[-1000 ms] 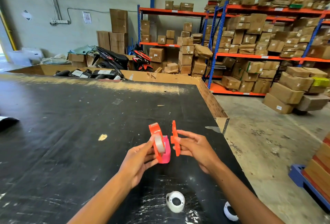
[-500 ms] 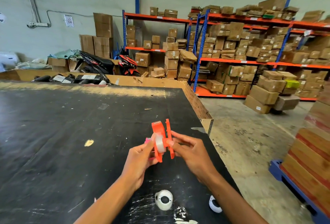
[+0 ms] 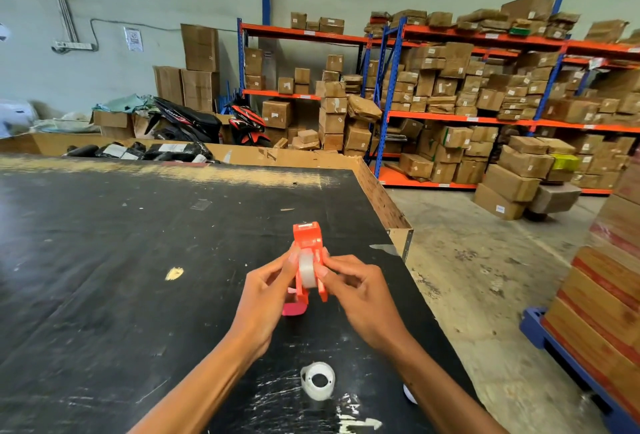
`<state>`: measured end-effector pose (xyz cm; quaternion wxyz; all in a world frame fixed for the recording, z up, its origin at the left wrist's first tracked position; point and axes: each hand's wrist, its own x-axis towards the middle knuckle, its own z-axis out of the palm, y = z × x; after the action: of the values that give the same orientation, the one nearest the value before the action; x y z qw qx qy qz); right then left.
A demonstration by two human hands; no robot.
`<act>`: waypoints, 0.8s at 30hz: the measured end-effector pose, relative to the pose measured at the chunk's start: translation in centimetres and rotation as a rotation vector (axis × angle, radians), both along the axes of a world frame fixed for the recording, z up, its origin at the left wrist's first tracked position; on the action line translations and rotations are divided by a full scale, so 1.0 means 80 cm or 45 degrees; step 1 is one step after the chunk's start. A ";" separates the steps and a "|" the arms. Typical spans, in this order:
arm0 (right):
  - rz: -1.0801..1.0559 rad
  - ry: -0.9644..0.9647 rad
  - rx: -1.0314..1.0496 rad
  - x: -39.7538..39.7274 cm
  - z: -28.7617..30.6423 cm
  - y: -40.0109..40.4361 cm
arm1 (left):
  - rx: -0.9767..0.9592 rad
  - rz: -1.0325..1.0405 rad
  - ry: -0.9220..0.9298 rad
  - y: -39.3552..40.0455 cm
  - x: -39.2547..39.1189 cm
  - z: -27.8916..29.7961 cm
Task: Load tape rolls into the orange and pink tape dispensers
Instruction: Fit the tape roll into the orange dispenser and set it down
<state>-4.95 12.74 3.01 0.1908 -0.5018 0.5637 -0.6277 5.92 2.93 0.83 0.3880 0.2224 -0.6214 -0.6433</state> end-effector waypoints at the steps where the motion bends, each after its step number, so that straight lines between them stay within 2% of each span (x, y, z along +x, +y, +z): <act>1: -0.001 0.022 0.024 -0.001 0.001 -0.002 | 0.010 -0.007 -0.013 -0.001 0.001 0.001; 4: -0.014 0.057 0.113 -0.008 0.008 -0.006 | 0.030 -0.013 -0.050 -0.002 0.004 0.003; 8: -0.189 0.198 0.094 -0.023 0.025 -0.008 | 0.022 0.010 -0.032 -0.001 0.003 0.004; 14: -0.077 0.364 0.302 -0.027 0.034 -0.014 | -0.058 -0.001 -0.047 0.003 0.002 0.008; 24: -0.123 0.350 0.167 -0.035 0.039 -0.021 | 0.114 -0.081 -0.013 0.011 -0.003 0.006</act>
<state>-7.72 11.03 6.10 0.1137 -0.5417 0.6479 -0.5233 5.66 3.81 1.33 0.3538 0.2229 -0.6006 -0.6814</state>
